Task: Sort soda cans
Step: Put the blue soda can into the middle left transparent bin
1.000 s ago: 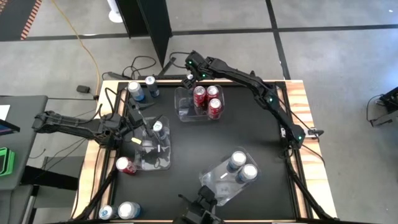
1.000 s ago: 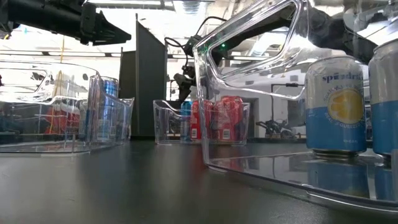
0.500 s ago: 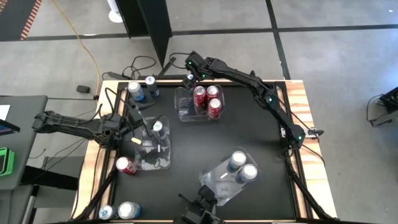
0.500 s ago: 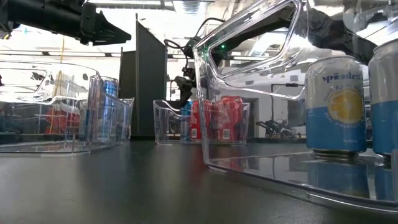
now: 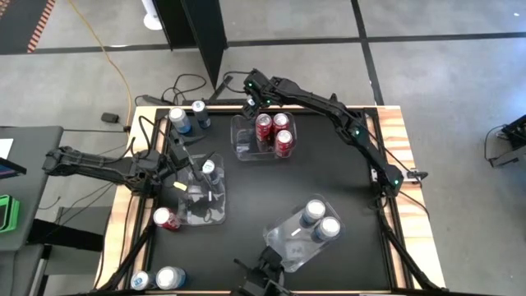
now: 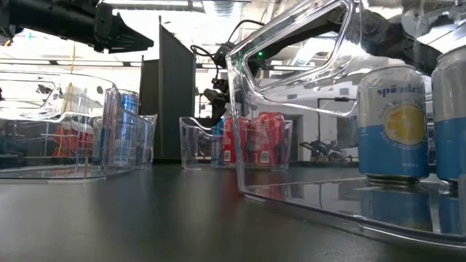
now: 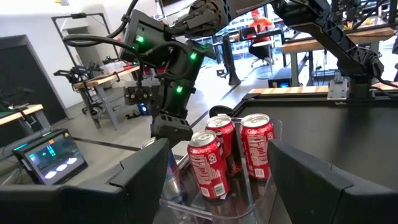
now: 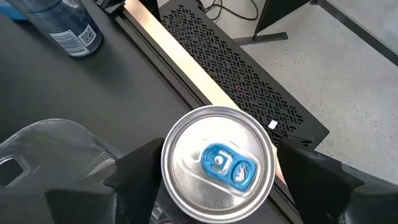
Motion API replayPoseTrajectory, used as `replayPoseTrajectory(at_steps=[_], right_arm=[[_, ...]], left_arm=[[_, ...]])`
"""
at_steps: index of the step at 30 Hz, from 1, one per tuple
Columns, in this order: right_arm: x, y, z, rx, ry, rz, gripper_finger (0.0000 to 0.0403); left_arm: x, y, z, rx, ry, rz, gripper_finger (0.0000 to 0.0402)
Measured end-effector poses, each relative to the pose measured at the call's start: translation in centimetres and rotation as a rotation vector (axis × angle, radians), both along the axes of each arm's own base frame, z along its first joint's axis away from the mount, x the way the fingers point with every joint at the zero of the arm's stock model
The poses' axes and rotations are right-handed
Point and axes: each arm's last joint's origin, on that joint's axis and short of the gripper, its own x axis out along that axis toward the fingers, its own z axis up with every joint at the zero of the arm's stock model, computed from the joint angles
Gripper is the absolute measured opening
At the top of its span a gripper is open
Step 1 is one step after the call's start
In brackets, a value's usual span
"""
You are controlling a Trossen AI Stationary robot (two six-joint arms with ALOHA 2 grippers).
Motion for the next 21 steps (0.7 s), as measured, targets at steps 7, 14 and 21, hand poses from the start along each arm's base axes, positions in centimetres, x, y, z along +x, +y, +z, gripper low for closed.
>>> replayPoseTrajectory(at_steps=[7, 14, 21], right_arm=[[-0.08, 0.25, -0.17, 0.02, 0.018, 0.009, 0.0298], [-0.13, 0.32, -0.18, 0.028, 0.024, 0.016, 0.0271], [-0.07, 0.29, -0.12, 0.02, 0.019, 0.023, 0.0231]], left_arm=[[0.0, 0.0, 0.0, 0.0, 0.0, 0.0, 0.027], [0.0, 0.0, 0.0, 0.0, 0.0, 0.0, 0.027], [0.0, 0.0, 0.0, 0.0, 0.0, 0.0, 0.027]])
